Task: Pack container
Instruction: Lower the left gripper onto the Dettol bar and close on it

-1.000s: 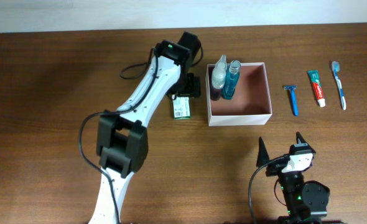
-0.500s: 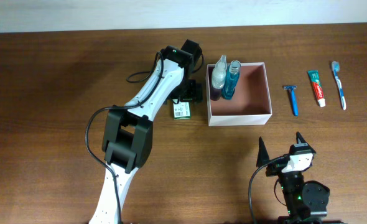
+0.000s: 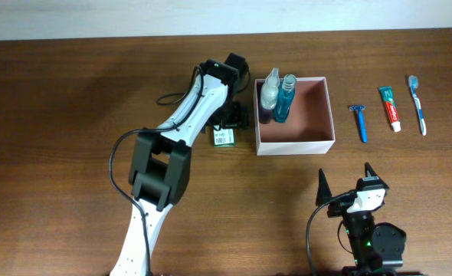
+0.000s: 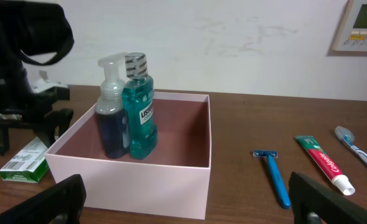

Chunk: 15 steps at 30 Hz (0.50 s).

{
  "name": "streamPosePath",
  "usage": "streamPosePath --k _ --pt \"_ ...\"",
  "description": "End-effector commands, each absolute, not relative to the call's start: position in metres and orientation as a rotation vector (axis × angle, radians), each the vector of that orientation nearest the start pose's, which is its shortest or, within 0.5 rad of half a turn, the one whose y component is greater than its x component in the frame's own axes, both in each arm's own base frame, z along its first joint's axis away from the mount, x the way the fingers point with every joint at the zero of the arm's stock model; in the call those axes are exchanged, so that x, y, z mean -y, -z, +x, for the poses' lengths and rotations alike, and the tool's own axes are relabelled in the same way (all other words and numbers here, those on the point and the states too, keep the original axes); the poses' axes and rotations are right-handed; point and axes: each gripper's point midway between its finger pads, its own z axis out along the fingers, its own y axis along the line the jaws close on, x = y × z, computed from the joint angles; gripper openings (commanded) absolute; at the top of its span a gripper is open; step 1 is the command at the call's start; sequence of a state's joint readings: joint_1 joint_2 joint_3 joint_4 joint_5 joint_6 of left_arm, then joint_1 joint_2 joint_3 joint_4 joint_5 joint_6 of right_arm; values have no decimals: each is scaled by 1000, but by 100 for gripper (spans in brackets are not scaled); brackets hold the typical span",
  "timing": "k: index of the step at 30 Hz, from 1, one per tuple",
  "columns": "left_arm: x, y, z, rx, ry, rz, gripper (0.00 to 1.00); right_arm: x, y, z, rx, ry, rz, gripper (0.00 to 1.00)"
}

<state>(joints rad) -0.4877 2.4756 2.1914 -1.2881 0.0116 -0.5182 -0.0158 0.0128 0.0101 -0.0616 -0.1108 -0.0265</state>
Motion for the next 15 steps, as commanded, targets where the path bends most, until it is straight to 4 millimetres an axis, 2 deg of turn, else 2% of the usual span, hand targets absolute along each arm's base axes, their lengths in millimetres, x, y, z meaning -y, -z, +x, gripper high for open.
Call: streamPosePath --k 1,15 --pt "224 -12 421 -3169 9 -98 99 -19 -159 245 -1634 -73 -108 99" --pt "223 -10 428 -3136 -8 -98 99 -19 -159 245 -1634 -73 -108 99"
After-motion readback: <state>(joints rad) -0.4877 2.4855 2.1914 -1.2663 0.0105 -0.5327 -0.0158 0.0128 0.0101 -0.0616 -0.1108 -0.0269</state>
